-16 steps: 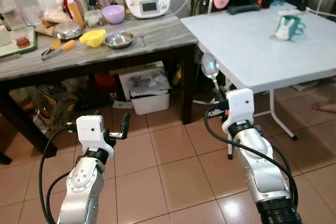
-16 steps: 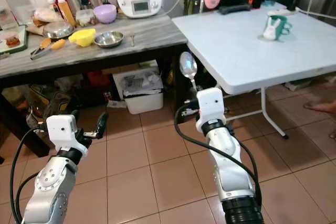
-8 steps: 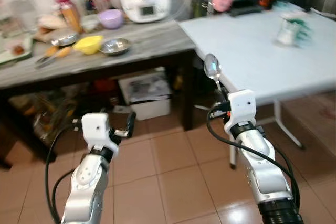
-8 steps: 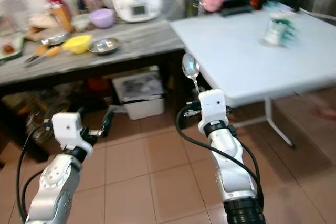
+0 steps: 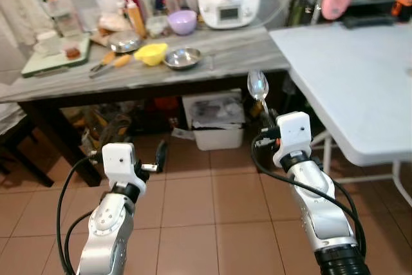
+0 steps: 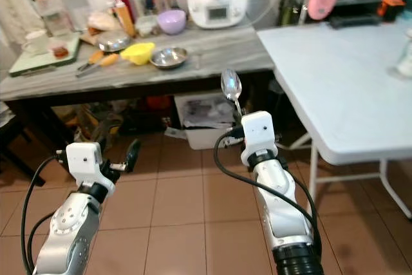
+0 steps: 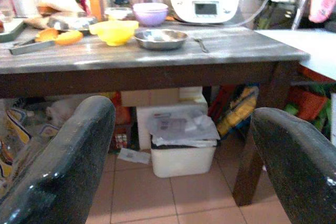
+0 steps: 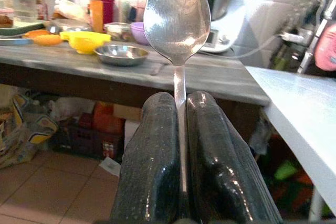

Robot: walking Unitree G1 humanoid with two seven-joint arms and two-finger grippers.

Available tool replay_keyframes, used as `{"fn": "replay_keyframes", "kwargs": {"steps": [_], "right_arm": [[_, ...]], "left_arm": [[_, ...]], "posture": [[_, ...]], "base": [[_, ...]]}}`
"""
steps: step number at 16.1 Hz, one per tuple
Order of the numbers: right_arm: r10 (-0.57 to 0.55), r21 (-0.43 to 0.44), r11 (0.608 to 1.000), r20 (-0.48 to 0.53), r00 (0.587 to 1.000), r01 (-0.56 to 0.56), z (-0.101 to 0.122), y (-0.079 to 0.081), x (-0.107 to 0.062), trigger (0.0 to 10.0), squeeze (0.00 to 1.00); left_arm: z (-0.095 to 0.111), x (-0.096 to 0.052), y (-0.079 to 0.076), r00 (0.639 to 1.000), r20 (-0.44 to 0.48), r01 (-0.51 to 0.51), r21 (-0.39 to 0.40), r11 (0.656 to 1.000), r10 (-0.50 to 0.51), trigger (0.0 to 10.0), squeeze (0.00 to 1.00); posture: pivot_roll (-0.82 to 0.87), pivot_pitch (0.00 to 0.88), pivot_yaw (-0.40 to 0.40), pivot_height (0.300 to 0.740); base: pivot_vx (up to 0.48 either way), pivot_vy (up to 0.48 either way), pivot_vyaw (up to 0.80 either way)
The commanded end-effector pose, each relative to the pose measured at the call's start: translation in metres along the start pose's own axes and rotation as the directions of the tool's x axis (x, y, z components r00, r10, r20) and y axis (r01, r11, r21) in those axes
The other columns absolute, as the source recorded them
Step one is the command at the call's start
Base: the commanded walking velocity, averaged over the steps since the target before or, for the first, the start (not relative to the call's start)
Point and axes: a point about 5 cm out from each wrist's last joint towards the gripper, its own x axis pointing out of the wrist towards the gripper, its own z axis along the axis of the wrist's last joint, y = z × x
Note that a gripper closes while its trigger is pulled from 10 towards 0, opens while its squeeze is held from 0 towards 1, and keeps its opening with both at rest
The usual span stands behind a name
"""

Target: Setting the table

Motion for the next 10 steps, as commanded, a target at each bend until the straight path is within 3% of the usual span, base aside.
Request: {"fn": "replay_keyframes", "kwargs": {"steps": [1, 6, 10], "right_arm": [[0.017, 0.020, 1.000, 0.026, 1.000, -0.017, 0.007, 0.009, 0.004, 10.0, 0.00], [-0.008, 0.019, 1.000, 0.002, 1.000, 0.008, -0.003, 0.006, 0.000, 10.0, 0.00], [-0.072, 0.051, 0.996, -0.069, 0.995, 0.075, -0.020, -0.003, -0.014, 10.0, 0.00]], "left_arm": [[0.004, -0.001, 0.009, 1.000, 0.007, -0.021, 0.027, 0.999, 0.020, 10.0, 0.00], [-0.003, -0.005, 0.002, 1.000, -0.012, 0.009, 0.031, 0.999, -0.009, 10.0, 0.00], [-0.016, -0.020, 0.009, 0.998, -0.050, -0.025, 0.037, 0.999, 0.027, 10.0, 0.00]], "posture": [[-0.15, 0.000, 0.089, 0.740], [-0.15, 0.000, 0.091, 0.740], [-0.15, 0.000, 0.091, 0.740]], "base": [[0.334, 0.000, 0.00], [0.332, 0.000, 0.00], [0.322, 0.000, 0.00]]}}
